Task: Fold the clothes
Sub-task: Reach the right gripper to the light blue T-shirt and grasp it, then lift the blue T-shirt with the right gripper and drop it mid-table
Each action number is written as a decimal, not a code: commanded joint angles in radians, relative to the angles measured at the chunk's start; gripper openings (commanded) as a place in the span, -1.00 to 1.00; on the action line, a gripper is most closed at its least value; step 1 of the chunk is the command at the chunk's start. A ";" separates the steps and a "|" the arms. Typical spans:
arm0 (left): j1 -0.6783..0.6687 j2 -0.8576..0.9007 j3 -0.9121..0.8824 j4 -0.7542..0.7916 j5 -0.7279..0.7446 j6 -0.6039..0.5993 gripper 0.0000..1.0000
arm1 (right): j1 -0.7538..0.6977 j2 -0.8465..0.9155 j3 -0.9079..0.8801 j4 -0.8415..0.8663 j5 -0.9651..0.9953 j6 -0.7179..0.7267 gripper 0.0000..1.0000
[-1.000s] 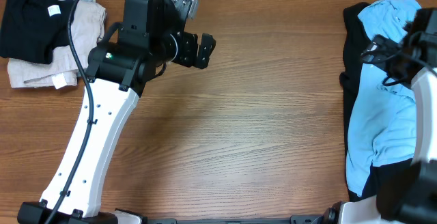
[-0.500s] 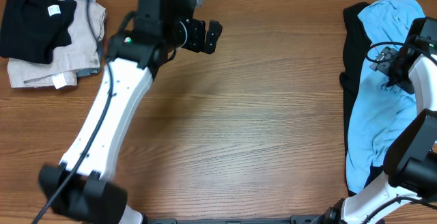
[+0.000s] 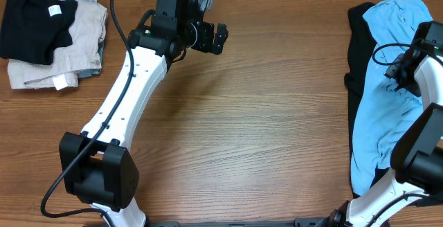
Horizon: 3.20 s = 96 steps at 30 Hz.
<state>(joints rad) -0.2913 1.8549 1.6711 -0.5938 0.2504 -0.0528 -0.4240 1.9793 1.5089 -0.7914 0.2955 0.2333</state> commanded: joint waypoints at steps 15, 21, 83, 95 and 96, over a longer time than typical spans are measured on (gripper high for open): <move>-0.004 0.019 0.018 -0.018 0.001 -0.007 1.00 | -0.003 0.112 -0.016 0.098 -0.043 -0.005 -0.39; -0.004 0.019 0.018 -0.019 0.001 -0.006 1.00 | -0.003 0.112 -0.016 0.102 -0.043 -0.005 -0.92; 0.315 0.007 0.428 -0.461 -0.040 0.171 1.00 | 1.124 -0.190 0.575 -0.655 -0.531 -0.019 0.31; -0.007 0.108 0.426 -0.459 -0.044 0.256 1.00 | 0.596 -0.192 0.573 -0.684 -0.453 -0.019 0.51; -0.031 0.130 0.426 -0.451 -0.043 0.256 1.00 | 0.550 -0.192 0.573 -0.682 -0.453 -0.019 0.52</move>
<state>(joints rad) -0.2520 1.9076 2.0804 -1.0550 0.1947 0.1581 0.2192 1.8324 2.0480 -1.4773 -0.1764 0.2096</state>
